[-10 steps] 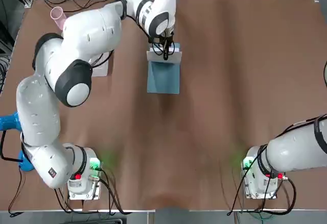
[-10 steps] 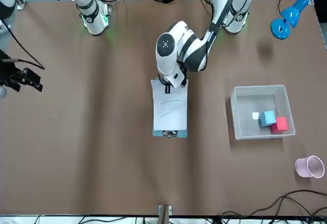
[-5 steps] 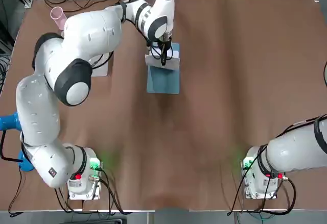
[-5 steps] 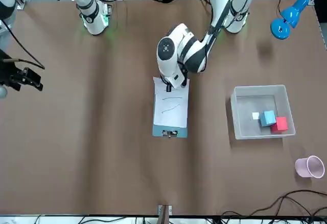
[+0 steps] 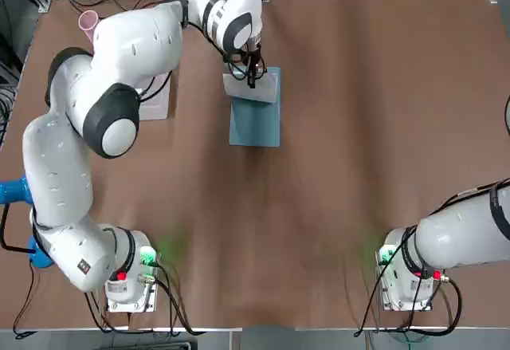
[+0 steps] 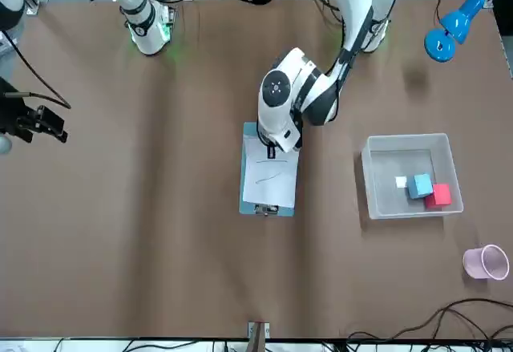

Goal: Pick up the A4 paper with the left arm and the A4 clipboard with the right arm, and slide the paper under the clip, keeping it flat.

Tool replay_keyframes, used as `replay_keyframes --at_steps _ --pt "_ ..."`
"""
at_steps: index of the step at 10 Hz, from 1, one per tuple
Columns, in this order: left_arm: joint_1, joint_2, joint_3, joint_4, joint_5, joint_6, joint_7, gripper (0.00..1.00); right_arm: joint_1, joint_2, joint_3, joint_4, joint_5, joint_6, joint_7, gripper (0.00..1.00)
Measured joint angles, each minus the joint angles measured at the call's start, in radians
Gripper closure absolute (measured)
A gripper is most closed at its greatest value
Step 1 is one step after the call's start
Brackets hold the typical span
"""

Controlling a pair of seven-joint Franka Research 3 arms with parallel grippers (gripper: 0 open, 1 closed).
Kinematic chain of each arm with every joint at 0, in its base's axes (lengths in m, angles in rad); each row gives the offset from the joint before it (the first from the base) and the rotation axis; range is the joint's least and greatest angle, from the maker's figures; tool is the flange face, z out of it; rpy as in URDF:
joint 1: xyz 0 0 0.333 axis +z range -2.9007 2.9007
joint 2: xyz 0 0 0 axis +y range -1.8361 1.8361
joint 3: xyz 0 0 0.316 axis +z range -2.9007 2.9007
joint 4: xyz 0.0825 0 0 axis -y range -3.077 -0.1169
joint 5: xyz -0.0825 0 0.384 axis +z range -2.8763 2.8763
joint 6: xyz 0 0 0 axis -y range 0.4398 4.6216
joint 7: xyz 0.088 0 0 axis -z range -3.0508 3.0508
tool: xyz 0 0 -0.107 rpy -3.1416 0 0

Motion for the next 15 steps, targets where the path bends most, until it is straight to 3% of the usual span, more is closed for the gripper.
replay_keyframes --at_steps 7,11,15 --pt "-0.004 0.030 -0.001 0.000 -0.029 0.074 0.002 0.99 0.000 0.000 0.000 0.000 0.000 0.000 0.000 0.00" --pt "-0.036 0.042 -0.002 -0.001 0.073 0.074 0.023 0.99 0.000 0.000 0.000 0.000 0.000 0.000 0.000 0.00" --pt "-0.057 0.057 -0.002 -0.002 0.114 0.073 0.042 0.99 0.000 0.000 0.000 0.000 0.000 -0.001 0.000 0.00"
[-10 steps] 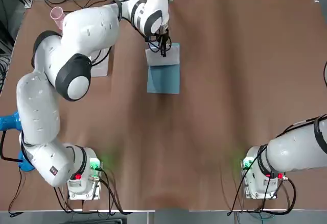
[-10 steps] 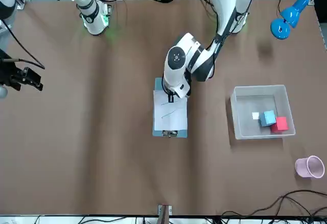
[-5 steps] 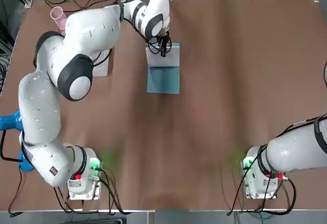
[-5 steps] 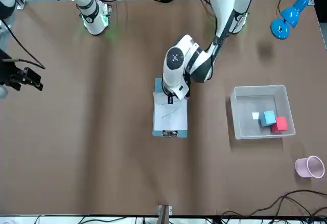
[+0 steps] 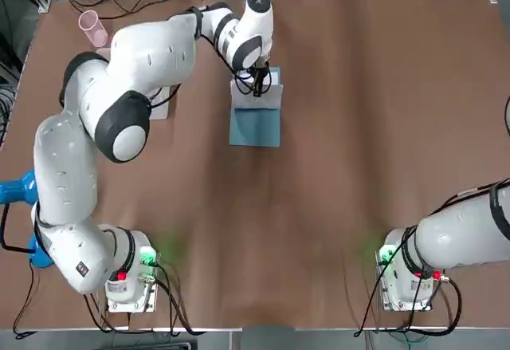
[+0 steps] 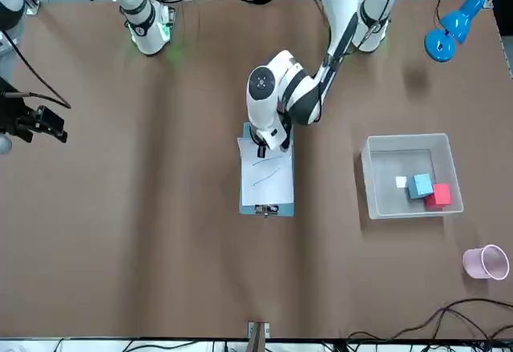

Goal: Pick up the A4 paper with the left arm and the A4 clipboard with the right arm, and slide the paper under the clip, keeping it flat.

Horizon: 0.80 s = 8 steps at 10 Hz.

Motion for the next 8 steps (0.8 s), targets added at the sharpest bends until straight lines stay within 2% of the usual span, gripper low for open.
replay_keyframes --at_steps 5,6,8 --pt "-0.005 0.000 0.000 -0.003 0.017 -0.002 0.051 0.97 0.000 0.000 0.000 0.000 0.000 0.000 0.000 0.00" --pt "-0.004 0.000 0.000 -0.003 0.018 -0.002 0.072 0.86 0.000 0.000 0.000 0.000 0.000 0.000 0.000 0.00" --pt "-0.005 0.000 0.000 -0.003 0.018 -0.002 0.097 0.56 0.000 0.000 0.000 0.000 0.000 0.000 0.000 0.00"
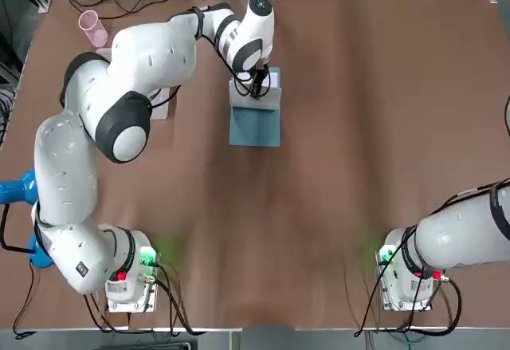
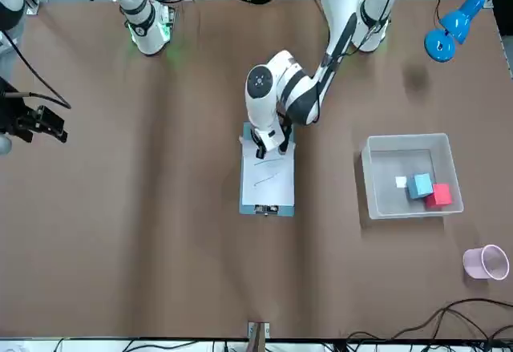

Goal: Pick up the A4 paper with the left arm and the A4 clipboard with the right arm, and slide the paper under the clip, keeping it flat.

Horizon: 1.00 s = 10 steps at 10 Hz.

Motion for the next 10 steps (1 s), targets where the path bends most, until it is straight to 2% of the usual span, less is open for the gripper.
replay_keyframes --at_steps 3,4,6,8,10 --pt "0.000 -0.012 0.000 0.013 0.000 -0.039 0.002 0.11 0.000 0.000 0.000 0.000 0.000 0.000 0.000 0.00" --pt "0.001 -0.035 0.000 0.021 0.000 -0.085 0.007 0.00 0.000 0.000 0.000 0.000 0.000 0.000 0.000 0.00" --pt "0.001 -0.110 -0.002 0.032 0.000 -0.213 0.042 0.00 0.000 0.000 0.000 0.000 0.000 0.000 0.000 0.00" --pt "0.014 -0.167 0.000 0.045 0.000 -0.260 0.055 0.00 0.000 0.000 0.000 0.000 0.000 0.000 0.000 0.00" --pt "0.073 -0.194 0.004 0.054 0.001 -0.295 0.157 0.00 0.000 0.000 -0.001 0.000 0.000 0.000 0.000 0.00"
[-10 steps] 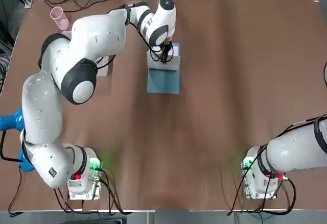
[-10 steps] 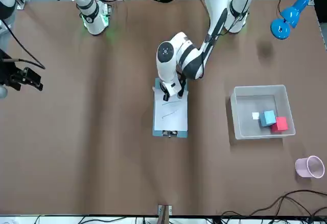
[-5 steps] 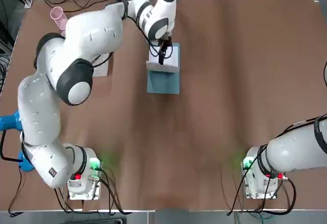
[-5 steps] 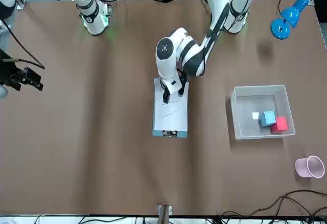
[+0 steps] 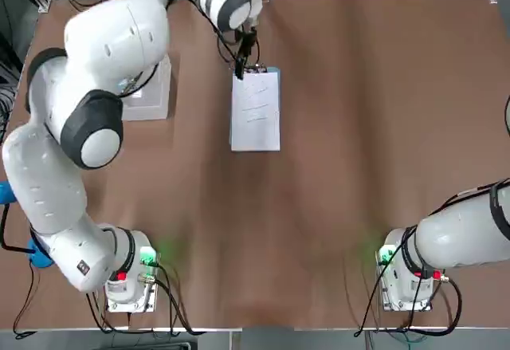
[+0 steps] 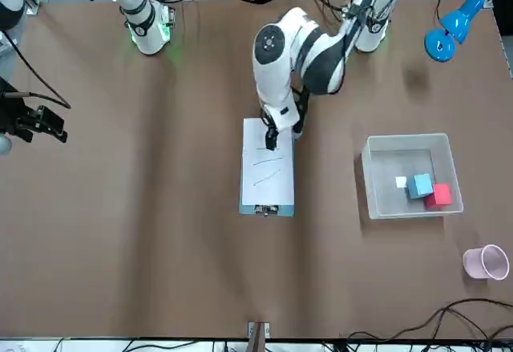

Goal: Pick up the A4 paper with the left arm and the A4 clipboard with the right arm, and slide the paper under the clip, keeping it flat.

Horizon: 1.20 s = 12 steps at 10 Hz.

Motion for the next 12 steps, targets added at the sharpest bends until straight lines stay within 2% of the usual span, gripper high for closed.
replay_keyframes --at_steps 2,5,7,10,12 --pt "0.069 -0.043 0.001 0.011 0.000 -0.023 0.121 0.00 0.000 0.000 0.000 0.000 0.000 0.000 0.000 0.00" --pt "0.149 -0.142 0.001 0.013 0.000 -0.148 0.341 0.00 0.000 0.000 -0.001 0.000 0.000 0.000 0.000 0.00" --pt "0.225 -0.177 0.000 0.012 -0.009 -0.174 0.467 0.00 0.000 0.000 -0.001 0.000 0.000 0.000 0.000 0.00" --pt "0.386 -0.234 -0.014 0.013 -0.034 -0.202 0.734 0.00 0.000 0.000 -0.001 0.000 0.000 0.002 0.000 0.00" --pt "0.521 -0.281 -0.045 0.013 -0.039 -0.214 1.018 0.00 -0.001 0.000 -0.002 0.000 -0.001 0.003 0.000 0.00"
